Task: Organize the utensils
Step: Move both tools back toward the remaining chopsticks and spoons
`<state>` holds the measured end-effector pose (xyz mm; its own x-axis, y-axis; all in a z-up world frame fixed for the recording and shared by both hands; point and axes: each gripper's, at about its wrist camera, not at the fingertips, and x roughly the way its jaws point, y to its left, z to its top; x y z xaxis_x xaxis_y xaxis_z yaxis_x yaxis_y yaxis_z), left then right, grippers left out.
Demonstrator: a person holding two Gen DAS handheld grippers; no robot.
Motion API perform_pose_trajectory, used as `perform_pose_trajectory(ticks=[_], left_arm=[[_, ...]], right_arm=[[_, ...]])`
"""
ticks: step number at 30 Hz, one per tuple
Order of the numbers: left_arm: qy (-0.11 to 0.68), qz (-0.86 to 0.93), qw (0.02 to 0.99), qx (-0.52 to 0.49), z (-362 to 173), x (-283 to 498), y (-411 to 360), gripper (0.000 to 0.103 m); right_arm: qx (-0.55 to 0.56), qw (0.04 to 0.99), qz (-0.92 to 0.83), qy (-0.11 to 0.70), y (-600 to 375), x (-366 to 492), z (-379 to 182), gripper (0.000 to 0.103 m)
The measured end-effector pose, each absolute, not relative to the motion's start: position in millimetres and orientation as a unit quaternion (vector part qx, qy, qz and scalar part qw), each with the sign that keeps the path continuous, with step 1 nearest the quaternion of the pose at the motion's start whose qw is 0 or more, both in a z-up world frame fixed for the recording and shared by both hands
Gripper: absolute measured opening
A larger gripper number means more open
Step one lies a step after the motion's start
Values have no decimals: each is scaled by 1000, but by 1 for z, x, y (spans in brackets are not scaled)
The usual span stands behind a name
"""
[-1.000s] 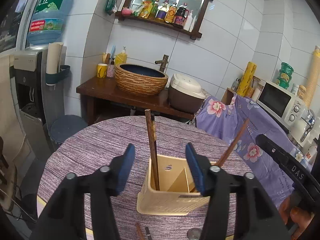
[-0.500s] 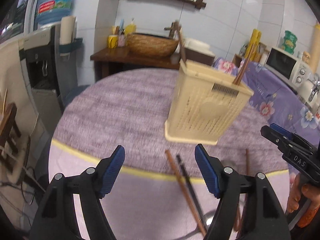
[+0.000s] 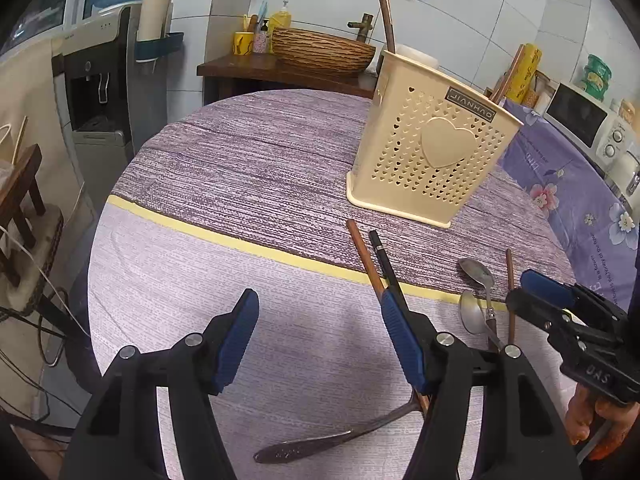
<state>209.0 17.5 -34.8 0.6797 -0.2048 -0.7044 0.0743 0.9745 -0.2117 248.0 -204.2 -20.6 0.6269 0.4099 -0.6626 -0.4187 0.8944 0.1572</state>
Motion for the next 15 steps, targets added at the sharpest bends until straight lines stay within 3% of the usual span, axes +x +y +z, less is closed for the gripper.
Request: perform_pose_trajectory(ticks=[8, 15], left_arm=[[395, -78, 911, -84, -36, 202, 18, 63], [402, -82, 909, -78, -38, 202, 18, 63]], right_arm=[[-103, 865, 294, 393, -172, 260, -34, 50], [-113, 837, 314, 434, -171, 281, -48, 50]])
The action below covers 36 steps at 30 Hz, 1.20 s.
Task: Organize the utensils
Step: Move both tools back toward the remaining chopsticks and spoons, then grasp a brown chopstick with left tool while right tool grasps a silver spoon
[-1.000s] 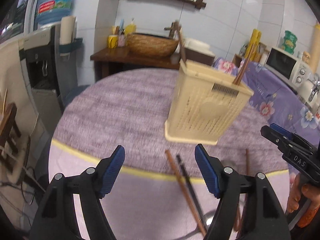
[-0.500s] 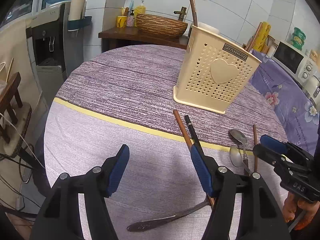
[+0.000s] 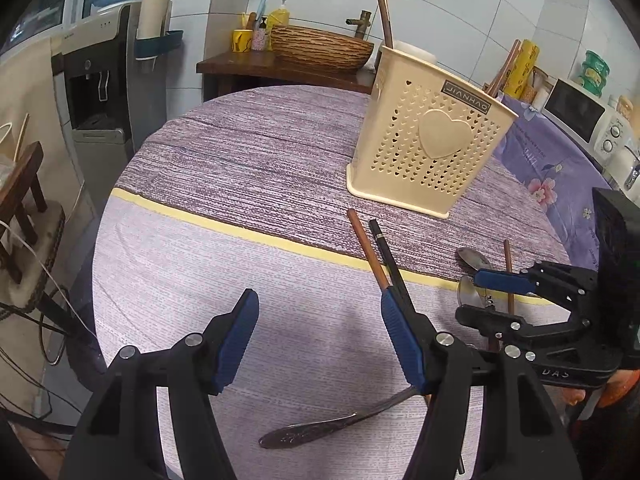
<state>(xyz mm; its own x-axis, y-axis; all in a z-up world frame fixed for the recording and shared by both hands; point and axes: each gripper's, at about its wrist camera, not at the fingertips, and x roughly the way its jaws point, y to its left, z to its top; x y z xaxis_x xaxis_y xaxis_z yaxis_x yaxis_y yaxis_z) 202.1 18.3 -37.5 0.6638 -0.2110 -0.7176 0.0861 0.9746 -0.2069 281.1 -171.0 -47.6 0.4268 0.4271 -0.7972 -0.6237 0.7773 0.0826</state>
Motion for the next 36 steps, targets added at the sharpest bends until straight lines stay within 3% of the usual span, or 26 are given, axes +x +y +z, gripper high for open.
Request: perform_pose_trajectory(ticks=[6, 8, 14, 20, 26, 28, 36], left_arm=[[408, -86, 906, -69, -40, 207, 11, 63], [412, -88, 905, -67, -41, 209, 10, 63], [422, -93, 900, -54, -44, 219, 4, 63], [444, -101, 889, -53, -49, 240, -5, 48], [453, -95, 886, -35, -49, 265, -23, 41], [459, -85, 884, -32, -53, 273, -25, 32], [471, -68, 879, -30, -58, 290, -31, 31]], right_arm=[[-137, 827, 311, 448, -163, 283, -55, 48], [-136, 827, 308, 450, -163, 284, -57, 37], [-107, 843, 296, 436, -177, 282, -45, 37], [-54, 884, 252, 390, -203, 271, -5, 37], [19, 916, 197, 349, -236, 252, 36, 37], [37, 921, 184, 342, -246, 248, 42, 37], [62, 927, 168, 330, -257, 238, 47, 37]])
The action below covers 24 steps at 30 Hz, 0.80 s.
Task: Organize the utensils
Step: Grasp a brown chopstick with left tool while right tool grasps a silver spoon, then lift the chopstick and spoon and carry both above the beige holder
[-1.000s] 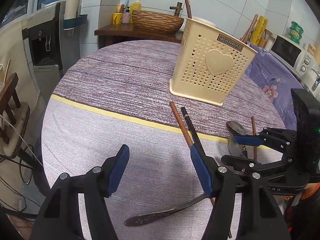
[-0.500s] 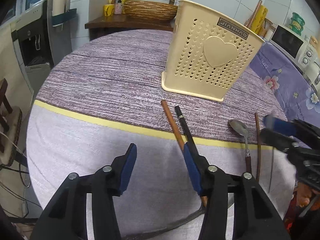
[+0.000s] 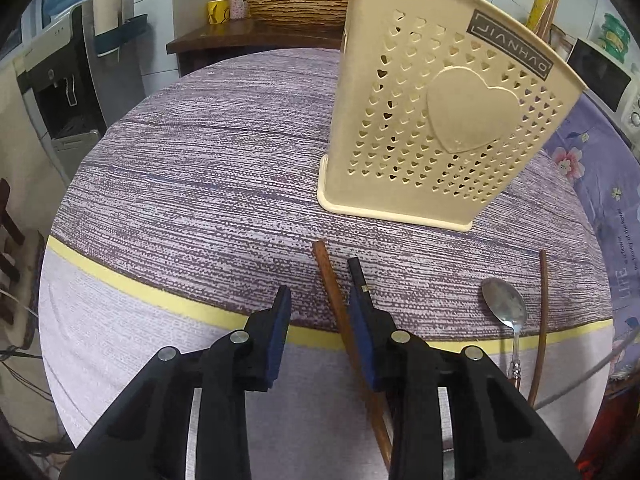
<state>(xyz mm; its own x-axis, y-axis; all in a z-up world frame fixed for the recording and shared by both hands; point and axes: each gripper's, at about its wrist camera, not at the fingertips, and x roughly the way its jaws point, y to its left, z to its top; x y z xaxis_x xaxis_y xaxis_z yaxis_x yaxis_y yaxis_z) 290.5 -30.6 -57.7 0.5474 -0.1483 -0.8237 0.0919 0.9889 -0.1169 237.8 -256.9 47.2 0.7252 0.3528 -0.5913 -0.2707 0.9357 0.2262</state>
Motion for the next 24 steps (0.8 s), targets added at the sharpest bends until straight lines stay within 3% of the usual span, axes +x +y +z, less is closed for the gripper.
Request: perform_pose_trajectory(ticks=[11, 18, 24], left_arm=[[468, -46, 882, 10, -64, 298, -43, 27], [467, -29, 884, 23, -64, 310, -46, 12], [466, -33, 884, 0, -62, 315, -40, 9]], right_arm=[[67, 927, 173, 327, -255, 231, 45, 37], [77, 927, 167, 326, -256, 229, 46, 37], [79, 928, 163, 325, -258, 225, 47, 37]])
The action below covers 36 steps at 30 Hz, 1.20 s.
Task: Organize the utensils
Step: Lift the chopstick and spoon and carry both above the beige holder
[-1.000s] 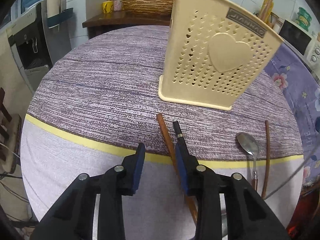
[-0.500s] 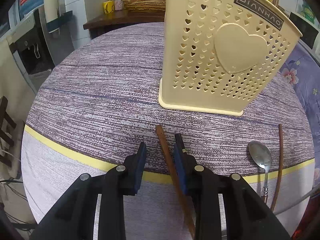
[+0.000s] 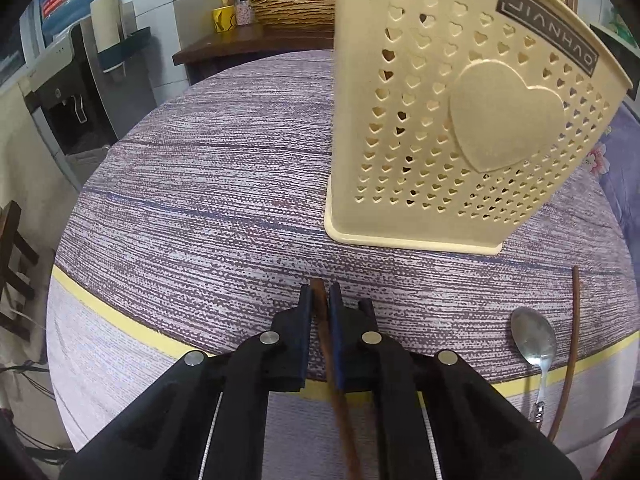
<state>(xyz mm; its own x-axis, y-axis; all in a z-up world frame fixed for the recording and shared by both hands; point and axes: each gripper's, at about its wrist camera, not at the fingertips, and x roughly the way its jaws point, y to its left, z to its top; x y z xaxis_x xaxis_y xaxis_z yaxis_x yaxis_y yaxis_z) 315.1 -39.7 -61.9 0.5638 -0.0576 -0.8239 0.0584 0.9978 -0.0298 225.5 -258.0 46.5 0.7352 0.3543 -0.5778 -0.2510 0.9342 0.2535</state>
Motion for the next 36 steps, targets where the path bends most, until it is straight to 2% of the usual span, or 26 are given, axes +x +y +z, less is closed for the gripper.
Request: perform_pose_trajectory(ticks=[8, 21, 36], left_arm=[[424, -57, 903, -37, -26, 294, -29, 8], [269, -109, 955, -66, 103, 226, -4, 8], [252, -119, 958, -63, 115, 228, 1, 8]], right_arm=[[82, 931, 156, 320, -262, 222, 50, 37], [91, 938, 167, 289, -273, 212, 77, 37], [85, 939, 184, 277, -263, 218, 88, 37]])
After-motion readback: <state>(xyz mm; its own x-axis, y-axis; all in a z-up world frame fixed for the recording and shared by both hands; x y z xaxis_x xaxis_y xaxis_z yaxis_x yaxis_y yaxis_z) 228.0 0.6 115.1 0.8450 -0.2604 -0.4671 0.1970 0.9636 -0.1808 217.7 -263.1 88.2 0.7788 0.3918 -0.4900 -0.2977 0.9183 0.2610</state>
